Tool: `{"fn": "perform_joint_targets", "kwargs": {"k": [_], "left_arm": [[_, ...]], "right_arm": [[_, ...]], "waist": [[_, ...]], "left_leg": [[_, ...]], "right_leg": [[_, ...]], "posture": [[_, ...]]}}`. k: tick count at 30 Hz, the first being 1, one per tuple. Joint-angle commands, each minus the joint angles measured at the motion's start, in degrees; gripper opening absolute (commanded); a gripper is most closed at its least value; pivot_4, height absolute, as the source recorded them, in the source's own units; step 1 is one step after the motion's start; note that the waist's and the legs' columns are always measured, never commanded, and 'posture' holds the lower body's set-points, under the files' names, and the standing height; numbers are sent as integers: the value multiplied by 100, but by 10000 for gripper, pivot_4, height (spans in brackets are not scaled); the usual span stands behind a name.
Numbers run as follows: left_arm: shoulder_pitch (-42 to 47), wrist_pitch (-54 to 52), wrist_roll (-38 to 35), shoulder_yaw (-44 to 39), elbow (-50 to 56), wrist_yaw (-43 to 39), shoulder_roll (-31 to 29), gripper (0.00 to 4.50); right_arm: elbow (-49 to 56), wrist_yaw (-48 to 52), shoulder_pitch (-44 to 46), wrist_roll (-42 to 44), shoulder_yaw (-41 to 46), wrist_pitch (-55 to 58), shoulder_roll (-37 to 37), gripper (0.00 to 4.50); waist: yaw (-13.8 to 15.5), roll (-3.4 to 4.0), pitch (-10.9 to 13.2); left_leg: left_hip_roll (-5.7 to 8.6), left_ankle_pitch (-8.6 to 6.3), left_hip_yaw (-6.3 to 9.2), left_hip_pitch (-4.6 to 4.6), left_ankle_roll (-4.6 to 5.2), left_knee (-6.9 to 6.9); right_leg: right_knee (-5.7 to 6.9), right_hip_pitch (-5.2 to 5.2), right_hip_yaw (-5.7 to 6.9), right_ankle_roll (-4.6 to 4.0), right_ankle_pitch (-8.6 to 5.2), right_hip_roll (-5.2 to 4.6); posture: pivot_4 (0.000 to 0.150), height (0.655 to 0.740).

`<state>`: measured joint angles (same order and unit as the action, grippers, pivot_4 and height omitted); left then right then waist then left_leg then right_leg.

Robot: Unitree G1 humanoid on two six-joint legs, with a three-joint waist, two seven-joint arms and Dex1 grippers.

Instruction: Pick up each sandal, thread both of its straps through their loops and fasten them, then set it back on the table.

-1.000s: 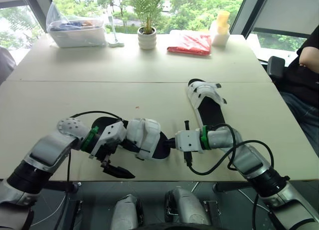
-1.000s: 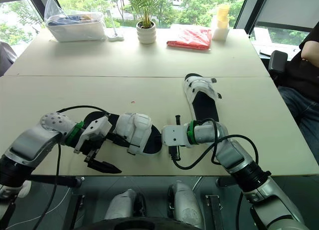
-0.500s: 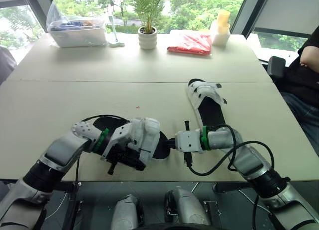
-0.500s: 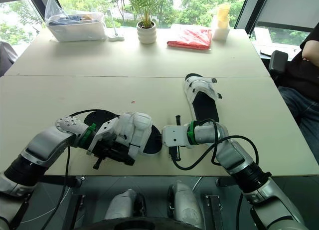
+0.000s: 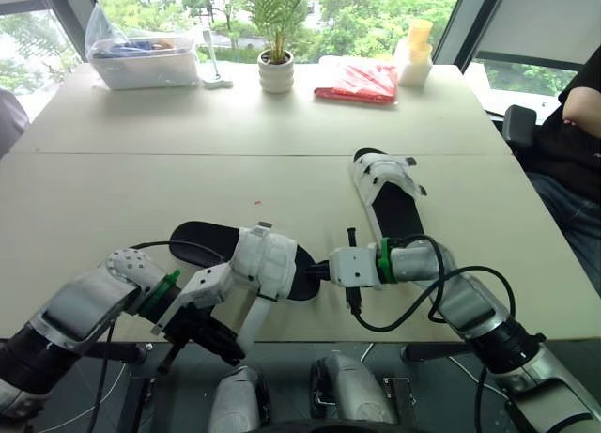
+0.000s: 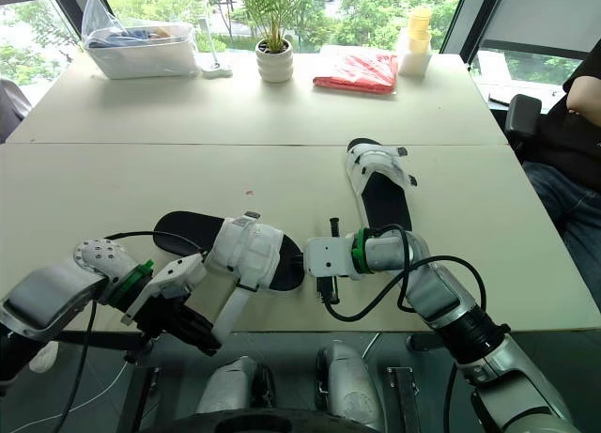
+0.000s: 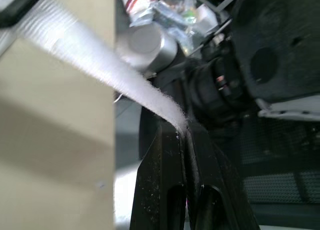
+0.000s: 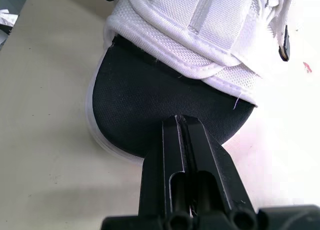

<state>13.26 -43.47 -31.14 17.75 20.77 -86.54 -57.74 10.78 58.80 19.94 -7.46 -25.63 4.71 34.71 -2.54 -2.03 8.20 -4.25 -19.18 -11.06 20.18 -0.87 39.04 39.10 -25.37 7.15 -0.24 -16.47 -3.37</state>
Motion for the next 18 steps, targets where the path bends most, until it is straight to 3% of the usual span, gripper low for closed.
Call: {"fn": "perform_joint_targets", "kwargs": {"k": [1, 5, 8, 14, 18], "left_arm": [[340, -959, -865, -266, 188, -14, 87, 312], [1005, -1965, -1407, -527, -183, 562, 566, 312], [1881, -3170, -1960, -1039, -1061, 1299, 1318, 312], [2795, -4521, -2280, -2119, -2176, 2606, 2433, 312], [3280, -4903, -2315, -2638, -3025, 3134, 2755, 12982]], "right_arm": [[-487, 131, -253, -304, -391, 257, 66, 0], [-506, 146, -246, -319, -399, 236, 76, 0], [-562, 166, -226, -363, -429, 177, 93, 0], [-581, 146, -220, -371, -440, 164, 83, 0], [-598, 128, -215, -370, -435, 160, 72, 0]], "waist": [[2, 0, 0], [9, -4, 0], [20, -10, 0], [16, -16, 2], [16, -18, 2]], "left_leg": [[0, 0, 0, 1, 0, 0], [1, 0, 2, 2, 0, 4], [4, 1, 7, -2, 0, 5], [10, 10, 26, -1, -15, 7], [16, 13, 30, -3, -18, 11]], "right_leg": [[0, -1, 1, 0, 0, 0], [0, 2, 2, 2, 1, 0], [0, 9, 2, 4, 1, 1], [3, 11, 2, 5, 2, 3], [5, 14, 2, 7, 5, 0]], "posture": [[1500, 7241], [1500, 7241], [1500, 7241], [1500, 7241], [1500, 7241]]}}
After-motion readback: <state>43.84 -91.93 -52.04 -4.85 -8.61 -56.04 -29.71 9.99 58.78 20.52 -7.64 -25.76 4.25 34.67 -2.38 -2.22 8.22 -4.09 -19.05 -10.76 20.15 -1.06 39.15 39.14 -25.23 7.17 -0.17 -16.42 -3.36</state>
